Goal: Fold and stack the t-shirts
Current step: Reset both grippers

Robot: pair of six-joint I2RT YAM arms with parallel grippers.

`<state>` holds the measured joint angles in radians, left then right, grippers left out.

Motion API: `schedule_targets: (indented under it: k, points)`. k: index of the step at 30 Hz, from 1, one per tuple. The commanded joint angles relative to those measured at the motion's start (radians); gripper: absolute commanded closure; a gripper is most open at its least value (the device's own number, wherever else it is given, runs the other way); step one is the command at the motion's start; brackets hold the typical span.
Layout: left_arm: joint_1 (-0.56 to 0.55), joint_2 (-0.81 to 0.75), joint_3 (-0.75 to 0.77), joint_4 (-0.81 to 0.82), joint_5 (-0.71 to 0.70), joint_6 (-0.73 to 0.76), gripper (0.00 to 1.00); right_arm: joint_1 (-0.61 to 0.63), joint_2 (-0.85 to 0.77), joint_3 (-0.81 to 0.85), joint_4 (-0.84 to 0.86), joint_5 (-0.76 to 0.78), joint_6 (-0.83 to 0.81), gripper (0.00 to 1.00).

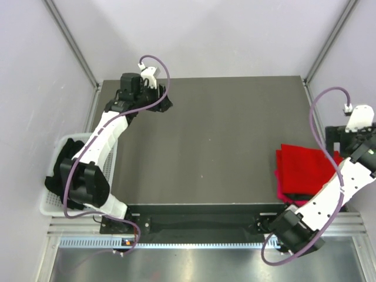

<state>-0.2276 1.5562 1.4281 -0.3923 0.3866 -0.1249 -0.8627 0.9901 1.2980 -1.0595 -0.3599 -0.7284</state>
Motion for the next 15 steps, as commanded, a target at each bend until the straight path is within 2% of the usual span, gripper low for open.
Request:
schedule_targets:
  k: [1,2,4,5,6,7,8,9,11,13,14,15]
  points:
    - [0.005,-0.068,-0.035,0.021,-0.075,0.062,0.39,0.094,0.013,-0.008,-0.043,-0.262,0.072,0.0]
    - [0.005,-0.08,-0.04,0.009,-0.093,0.07,0.39,0.131,0.012,-0.019,-0.034,-0.301,0.114,0.0]
    - [0.005,-0.099,-0.07,-0.002,-0.127,0.076,0.38,0.282,-0.002,-0.066,0.008,-0.392,0.186,0.0]
    - [0.005,-0.111,-0.086,0.003,-0.135,0.076,0.36,0.336,-0.01,-0.089,0.126,-0.396,0.339,0.0]
    - [0.005,-0.14,-0.121,0.009,-0.141,0.067,0.33,0.452,-0.016,-0.112,0.189,-0.383,0.413,0.0]
    - [0.005,-0.156,-0.136,0.015,-0.144,0.056,0.24,0.511,-0.018,-0.147,0.247,-0.376,0.469,0.0]
    - [0.005,-0.174,-0.144,0.006,-0.135,0.048,0.19,0.569,-0.016,-0.161,0.359,-0.364,0.556,0.0]
    - [0.005,-0.179,-0.152,0.003,-0.124,0.044,0.19,0.691,-0.007,-0.17,0.41,-0.288,0.596,0.0]
    - [0.005,-0.176,-0.147,-0.029,-0.115,0.044,0.2,0.789,0.051,-0.171,0.504,-0.234,0.645,0.0]
    - [0.002,-0.153,-0.118,-0.075,-0.115,0.063,0.2,0.821,0.15,-0.142,0.539,-0.268,0.699,0.0]
    - [0.002,-0.104,-0.095,-0.151,-0.114,0.073,0.2,0.835,0.189,-0.119,0.529,-0.233,0.763,0.0]
    - [0.002,-0.079,-0.043,-0.192,-0.115,0.082,0.19,0.906,0.232,-0.086,0.506,-0.12,0.771,0.0]
